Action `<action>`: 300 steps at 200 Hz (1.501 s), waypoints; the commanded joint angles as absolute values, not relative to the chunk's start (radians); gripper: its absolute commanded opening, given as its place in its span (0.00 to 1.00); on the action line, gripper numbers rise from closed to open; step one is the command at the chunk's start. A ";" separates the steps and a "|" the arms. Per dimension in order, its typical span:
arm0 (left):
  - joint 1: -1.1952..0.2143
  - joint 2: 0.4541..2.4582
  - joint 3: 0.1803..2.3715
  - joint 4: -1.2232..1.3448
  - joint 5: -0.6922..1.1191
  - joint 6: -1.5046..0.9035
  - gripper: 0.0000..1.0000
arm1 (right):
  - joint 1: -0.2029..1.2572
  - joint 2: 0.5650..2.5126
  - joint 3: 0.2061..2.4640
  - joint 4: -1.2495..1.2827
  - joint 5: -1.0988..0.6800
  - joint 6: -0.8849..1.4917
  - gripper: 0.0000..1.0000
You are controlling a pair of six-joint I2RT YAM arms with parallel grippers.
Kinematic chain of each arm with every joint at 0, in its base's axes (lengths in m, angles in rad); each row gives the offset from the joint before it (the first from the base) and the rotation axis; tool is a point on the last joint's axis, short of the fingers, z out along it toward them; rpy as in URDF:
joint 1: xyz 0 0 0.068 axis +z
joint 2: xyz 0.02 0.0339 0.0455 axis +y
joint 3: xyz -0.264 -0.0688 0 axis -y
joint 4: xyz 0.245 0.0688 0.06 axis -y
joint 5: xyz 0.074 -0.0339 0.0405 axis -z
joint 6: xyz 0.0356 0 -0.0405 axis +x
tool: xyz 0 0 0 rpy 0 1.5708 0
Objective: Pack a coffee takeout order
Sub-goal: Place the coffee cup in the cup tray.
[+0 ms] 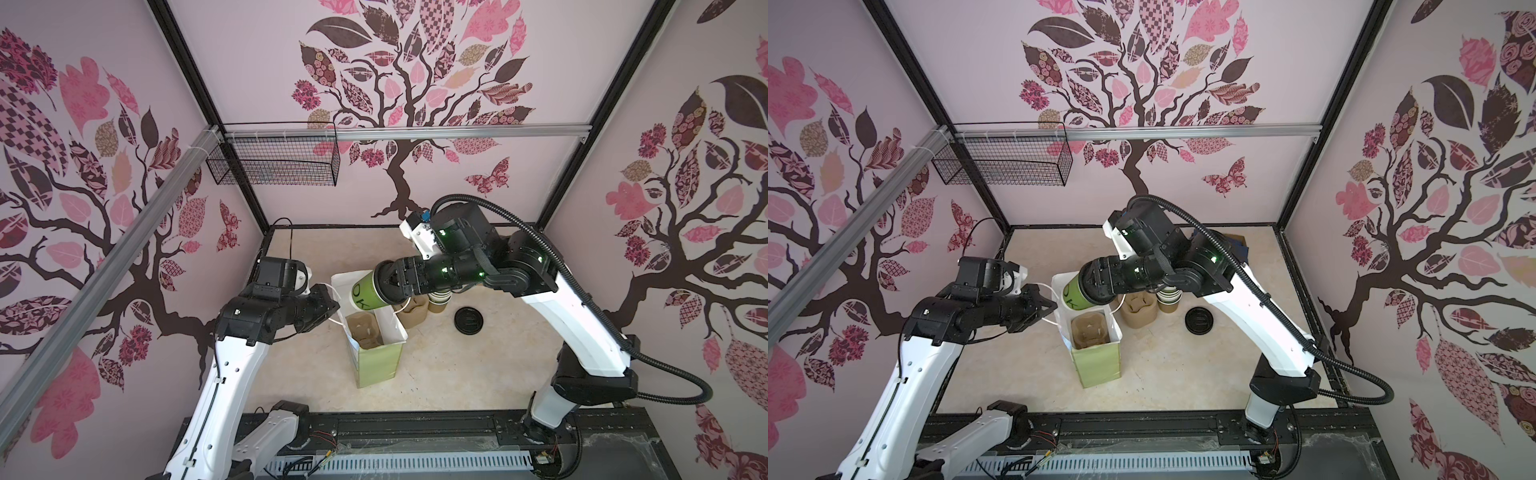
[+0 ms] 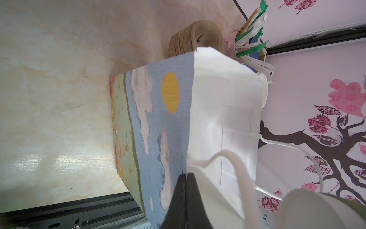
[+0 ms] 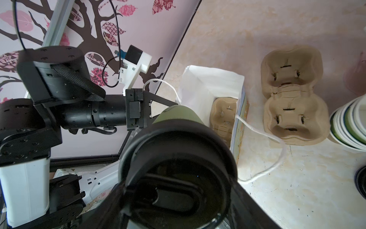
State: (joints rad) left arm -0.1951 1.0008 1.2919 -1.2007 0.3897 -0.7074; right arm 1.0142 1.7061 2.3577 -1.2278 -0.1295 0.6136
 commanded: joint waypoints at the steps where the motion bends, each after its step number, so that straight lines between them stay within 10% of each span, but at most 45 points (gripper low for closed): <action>1: -0.200 0.966 1.277 -1.194 0.398 -0.725 0.00 | 1.046 1.741 2.385 -1.270 -0.067 0.636 0.69; 300: -0.211 0.845 1.160 -1.129 0.420 -0.813 0.00 | 1.223 2.084 2.485 -1.475 0.076 0.652 0.68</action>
State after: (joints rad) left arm -0.2085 0.8577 1.1870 -1.1473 0.4061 -0.8024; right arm 1.2114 2.0495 2.4928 -1.4483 0.0589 0.6659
